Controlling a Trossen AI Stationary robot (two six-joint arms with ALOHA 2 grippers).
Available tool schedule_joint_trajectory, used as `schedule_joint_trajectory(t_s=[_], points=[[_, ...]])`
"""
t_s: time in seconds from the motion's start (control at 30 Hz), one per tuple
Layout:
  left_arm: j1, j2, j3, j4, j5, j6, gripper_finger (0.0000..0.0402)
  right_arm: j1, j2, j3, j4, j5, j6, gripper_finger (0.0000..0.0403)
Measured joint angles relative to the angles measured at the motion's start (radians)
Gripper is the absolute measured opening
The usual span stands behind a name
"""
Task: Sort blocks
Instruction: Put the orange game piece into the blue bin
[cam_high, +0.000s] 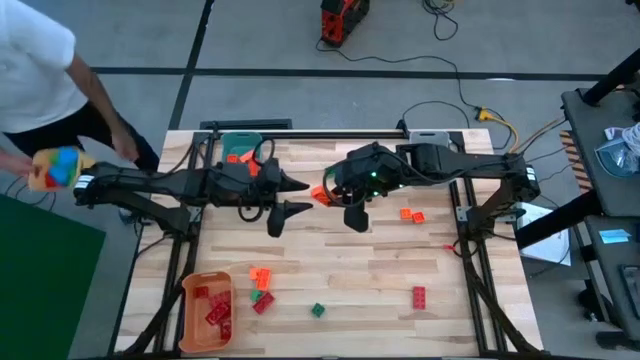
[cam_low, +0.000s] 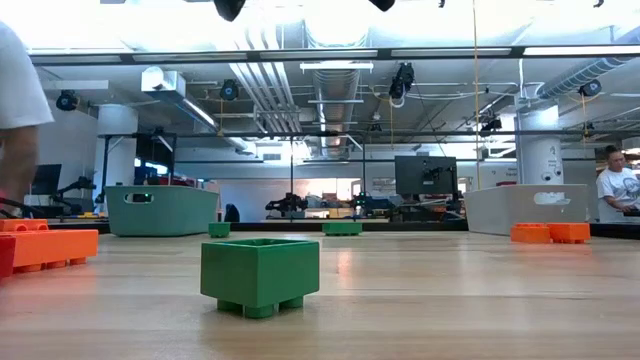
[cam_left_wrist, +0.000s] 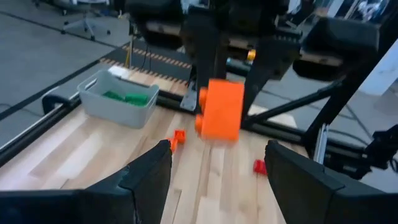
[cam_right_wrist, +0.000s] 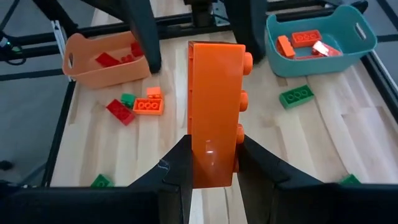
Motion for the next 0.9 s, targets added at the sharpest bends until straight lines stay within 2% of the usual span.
schedule_joint_trajectory(t_s=[0.37, 0.6, 0.7, 0.9], points=[[0.003, 0.09, 0.001, 0.175, 0.027, 0.001, 0.0233, 0.002, 0.002, 0.0, 0.009, -0.033, -0.029, 0.0086], [0.007, 0.09, 0.001, 0.185, 0.026, 0.007, 0.0225, 0.003, 0.002, 0.0, 0.008, -0.038, -0.031, 0.0086], [0.008, 0.089, 0.001, 0.185, 0.027, 0.016, 0.02, 0.002, 0.002, 0.0, 0.008, -0.038, -0.032, 0.0086], [0.008, 0.091, 0.001, 0.185, 0.026, 0.019, 0.012, 0.003, 0.002, 0.0, 0.008, -0.039, -0.032, 0.0086]])
